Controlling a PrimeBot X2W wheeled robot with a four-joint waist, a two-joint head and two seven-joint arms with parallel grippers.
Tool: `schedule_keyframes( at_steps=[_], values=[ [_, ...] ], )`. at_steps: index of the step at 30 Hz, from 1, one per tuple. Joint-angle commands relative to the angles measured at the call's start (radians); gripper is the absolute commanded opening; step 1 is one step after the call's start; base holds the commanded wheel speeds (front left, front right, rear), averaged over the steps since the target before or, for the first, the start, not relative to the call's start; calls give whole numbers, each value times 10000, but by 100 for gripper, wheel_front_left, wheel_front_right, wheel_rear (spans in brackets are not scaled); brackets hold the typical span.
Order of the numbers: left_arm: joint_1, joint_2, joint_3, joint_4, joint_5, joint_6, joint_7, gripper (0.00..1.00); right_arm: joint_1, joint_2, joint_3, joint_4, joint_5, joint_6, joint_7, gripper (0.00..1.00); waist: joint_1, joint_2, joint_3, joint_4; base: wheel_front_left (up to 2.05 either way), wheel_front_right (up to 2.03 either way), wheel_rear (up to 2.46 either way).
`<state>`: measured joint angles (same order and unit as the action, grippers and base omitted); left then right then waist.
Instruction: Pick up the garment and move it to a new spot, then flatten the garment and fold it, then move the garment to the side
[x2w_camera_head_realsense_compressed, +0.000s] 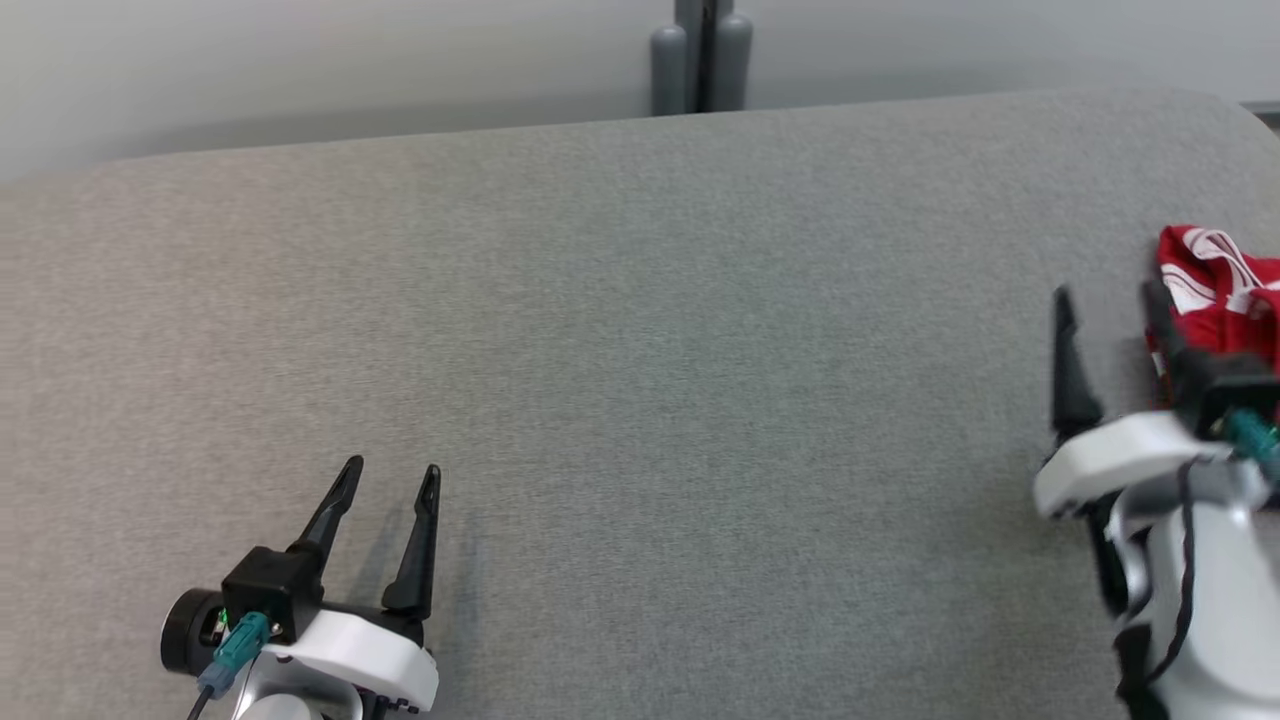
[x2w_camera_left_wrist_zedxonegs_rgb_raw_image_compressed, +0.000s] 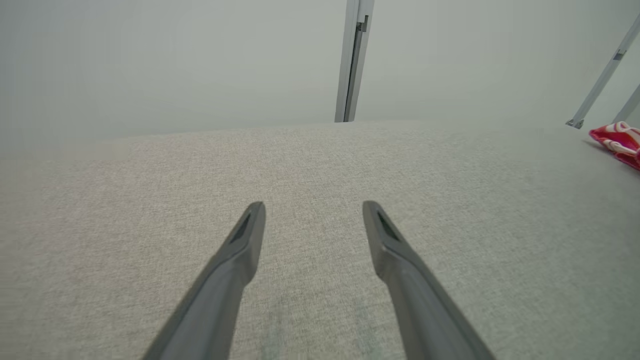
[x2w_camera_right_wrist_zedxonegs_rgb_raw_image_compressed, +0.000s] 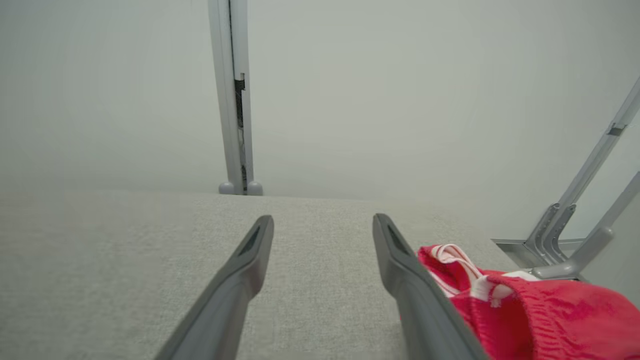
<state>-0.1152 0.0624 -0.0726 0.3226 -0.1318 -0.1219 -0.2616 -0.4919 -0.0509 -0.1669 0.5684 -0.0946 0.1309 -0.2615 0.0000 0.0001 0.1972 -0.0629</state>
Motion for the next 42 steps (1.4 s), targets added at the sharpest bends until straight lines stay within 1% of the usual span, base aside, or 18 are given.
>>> schedule_keyframes(
  at_steps=[1, 4, 5, 9, 15, 21, 31, 34, 42],
  values=[
    [54, 36, 126, 62, 40, 78, -42, 100, 422, -30, 366, -296, 474, -3, -44, 100, 0, -1, -179, 222, 0, 0, 0],
    [156, -10, 207, 200, 71, 84, -42, 100, 1220, -50, 997, -653, 1163, -3, -44, 100, 0, -1, -372, 417, 0, 0, 0],
    [217, -16, 230, 242, 64, 79, -42, 100, 1411, -48, 1136, -737, 1236, -3, -46, 100, 0, -1, -440, 478, 0, 0, 0],
    [372, -49, 364, 323, 47, 196, -42, 100, 2157, -37, 1443, -994, 1657, -3, -47, 100, 0, -1, -740, 669, 0, 0, 0],
    [633, -77, 591, 464, 12, 419, -42, 100, 2986, -37, 1486, -1430, 2237, -3, -46, 100, 0, -1, -1156, 869, 0, 0, 0],
    [821, -91, 752, 480, -30, 526, -42, 100, 3496, -38, 1611, -1594, 2706, -2, -46, 100, 0, -1, -1561, 929, 0, 0, 0],
    [767, -96, 768, 551, -244, 535, -42, 100, 3701, -36, 1729, -1624, 2395, -2, -48, 100, 0, -1, -1683, 881, 0, 0, 0],
    [707, -95, 696, 592, -264, 424, -42, 100, 3731, -36, 1672, -1523, 2315, -2, -49, 100, 0, -1, -1679, 863, 0, 0, 0],
    [713, -93, 643, 679, -372, 462, -42, 100, 3732, -35, 1828, -1263, 2301, -2, -47, 100, 0, -1, -1681, 829, 0, 0, 0]
  ],
)
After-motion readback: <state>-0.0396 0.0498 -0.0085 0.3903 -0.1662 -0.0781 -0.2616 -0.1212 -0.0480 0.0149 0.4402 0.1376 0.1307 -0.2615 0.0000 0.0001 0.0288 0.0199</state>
